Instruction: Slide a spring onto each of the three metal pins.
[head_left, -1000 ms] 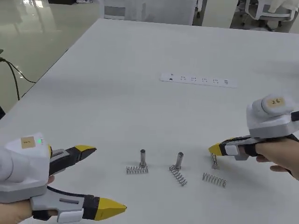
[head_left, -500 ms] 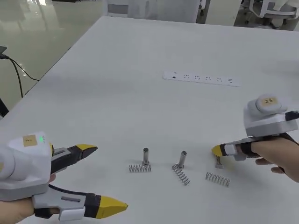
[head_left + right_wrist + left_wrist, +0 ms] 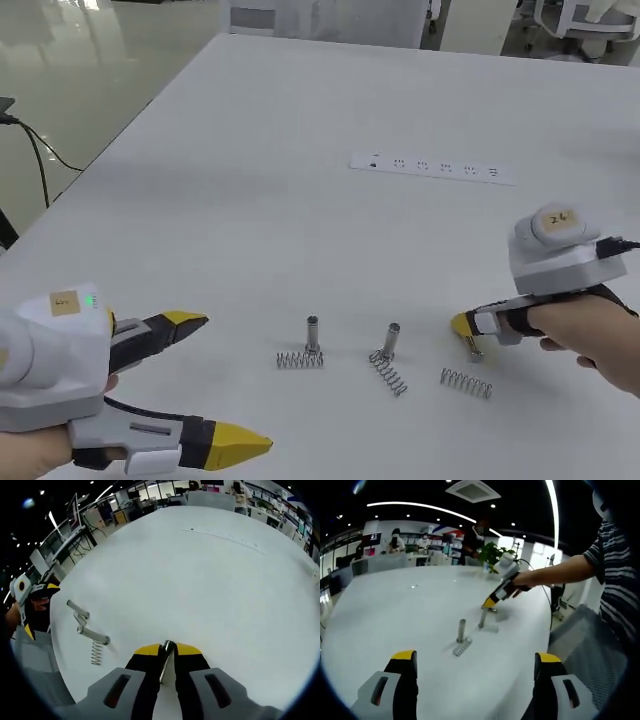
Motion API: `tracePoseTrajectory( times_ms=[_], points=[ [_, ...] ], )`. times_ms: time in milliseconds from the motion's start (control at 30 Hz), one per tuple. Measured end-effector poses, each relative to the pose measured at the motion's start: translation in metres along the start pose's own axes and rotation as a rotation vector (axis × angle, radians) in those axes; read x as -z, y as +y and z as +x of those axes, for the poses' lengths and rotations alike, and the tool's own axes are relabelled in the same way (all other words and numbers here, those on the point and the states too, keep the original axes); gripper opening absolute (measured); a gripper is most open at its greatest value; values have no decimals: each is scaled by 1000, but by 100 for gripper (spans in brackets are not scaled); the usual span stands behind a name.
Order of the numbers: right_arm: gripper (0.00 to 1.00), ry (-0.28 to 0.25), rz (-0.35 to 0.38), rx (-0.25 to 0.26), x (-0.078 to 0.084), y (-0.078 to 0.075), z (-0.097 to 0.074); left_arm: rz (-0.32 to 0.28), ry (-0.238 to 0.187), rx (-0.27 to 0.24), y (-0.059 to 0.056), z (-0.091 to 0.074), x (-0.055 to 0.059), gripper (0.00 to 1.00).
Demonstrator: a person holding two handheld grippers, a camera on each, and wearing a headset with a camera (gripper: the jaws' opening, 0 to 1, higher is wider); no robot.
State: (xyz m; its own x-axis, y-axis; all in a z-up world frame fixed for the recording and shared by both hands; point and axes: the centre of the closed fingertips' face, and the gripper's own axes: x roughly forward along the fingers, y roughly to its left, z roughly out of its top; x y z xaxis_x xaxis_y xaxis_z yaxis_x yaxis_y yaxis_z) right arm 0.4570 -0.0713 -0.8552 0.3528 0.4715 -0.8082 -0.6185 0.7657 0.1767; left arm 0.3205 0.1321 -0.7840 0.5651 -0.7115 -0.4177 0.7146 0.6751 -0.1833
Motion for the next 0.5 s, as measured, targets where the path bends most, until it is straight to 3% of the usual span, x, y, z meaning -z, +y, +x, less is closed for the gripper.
tracePoseTrajectory(
  times_ms=[500],
  points=[
    [5,-12,-42,-9,5,3,1,0,-1,0,0,-1,0,93]
  ],
)
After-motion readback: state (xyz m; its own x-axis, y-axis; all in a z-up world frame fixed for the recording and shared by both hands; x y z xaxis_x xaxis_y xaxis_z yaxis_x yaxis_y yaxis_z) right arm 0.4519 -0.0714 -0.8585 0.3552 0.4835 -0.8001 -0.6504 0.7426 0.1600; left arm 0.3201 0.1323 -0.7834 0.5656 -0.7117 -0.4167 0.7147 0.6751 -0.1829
